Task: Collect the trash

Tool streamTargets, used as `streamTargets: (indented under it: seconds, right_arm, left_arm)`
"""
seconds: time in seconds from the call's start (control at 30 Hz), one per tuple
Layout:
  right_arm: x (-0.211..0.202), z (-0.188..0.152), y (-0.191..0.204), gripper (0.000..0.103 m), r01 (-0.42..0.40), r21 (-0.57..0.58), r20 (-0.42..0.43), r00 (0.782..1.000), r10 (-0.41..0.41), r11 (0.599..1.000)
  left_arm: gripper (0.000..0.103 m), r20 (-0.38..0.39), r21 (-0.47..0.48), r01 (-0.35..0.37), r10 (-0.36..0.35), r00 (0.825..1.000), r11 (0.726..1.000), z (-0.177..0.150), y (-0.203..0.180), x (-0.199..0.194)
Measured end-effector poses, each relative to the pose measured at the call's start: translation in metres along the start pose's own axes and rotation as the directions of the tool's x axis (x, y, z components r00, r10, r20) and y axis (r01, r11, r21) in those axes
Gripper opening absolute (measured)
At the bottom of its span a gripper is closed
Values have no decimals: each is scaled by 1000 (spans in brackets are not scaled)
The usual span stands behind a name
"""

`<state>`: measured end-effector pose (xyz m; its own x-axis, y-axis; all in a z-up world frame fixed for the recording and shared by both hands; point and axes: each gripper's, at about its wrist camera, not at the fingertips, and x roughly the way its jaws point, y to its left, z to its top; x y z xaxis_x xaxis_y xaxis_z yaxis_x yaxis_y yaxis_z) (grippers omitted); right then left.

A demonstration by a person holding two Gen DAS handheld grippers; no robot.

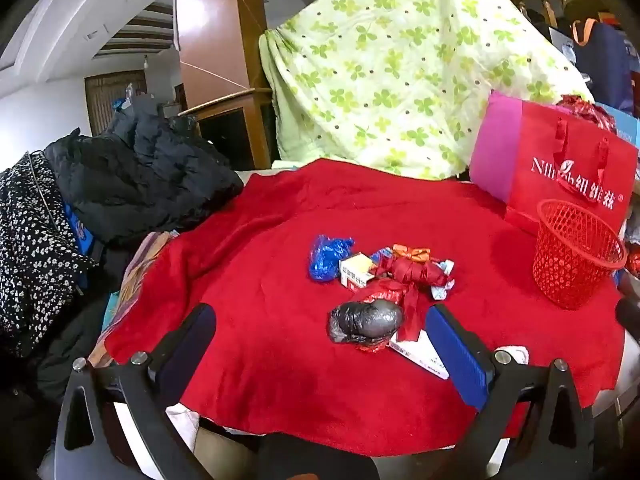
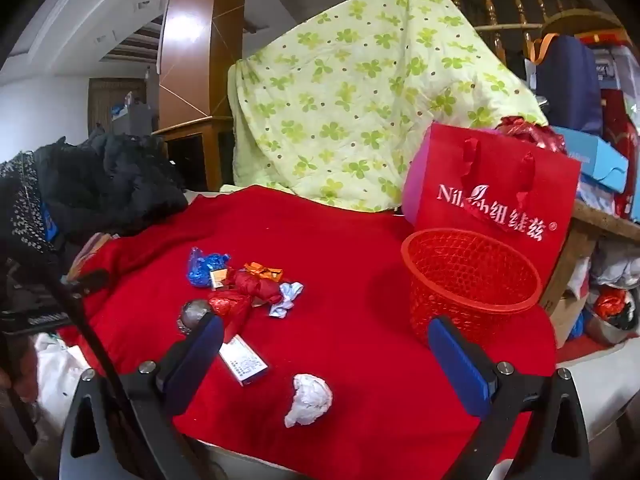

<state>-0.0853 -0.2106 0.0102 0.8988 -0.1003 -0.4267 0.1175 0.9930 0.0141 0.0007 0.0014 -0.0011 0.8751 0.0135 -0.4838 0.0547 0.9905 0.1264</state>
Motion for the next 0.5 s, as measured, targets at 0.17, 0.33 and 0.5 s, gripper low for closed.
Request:
streamTargets:
  seconds: [0.17,0.33,0.5]
  right_arm:
    - [1,2,-9,103,18,9,-34,999,-18,1000]
    - [1,0,-2,103,38,-1,-60,997,-38,999]
    - [1,-1,1,103,45,0,-60,997,-45,999]
  left_arm:
    - [103,39,-6,33,-33,999,999,3,9,-23]
    - [103,0,10,39,-39,999,999,8,2,-23]
    - [103,-10,8,44,-44,999,999,8,2,-25]
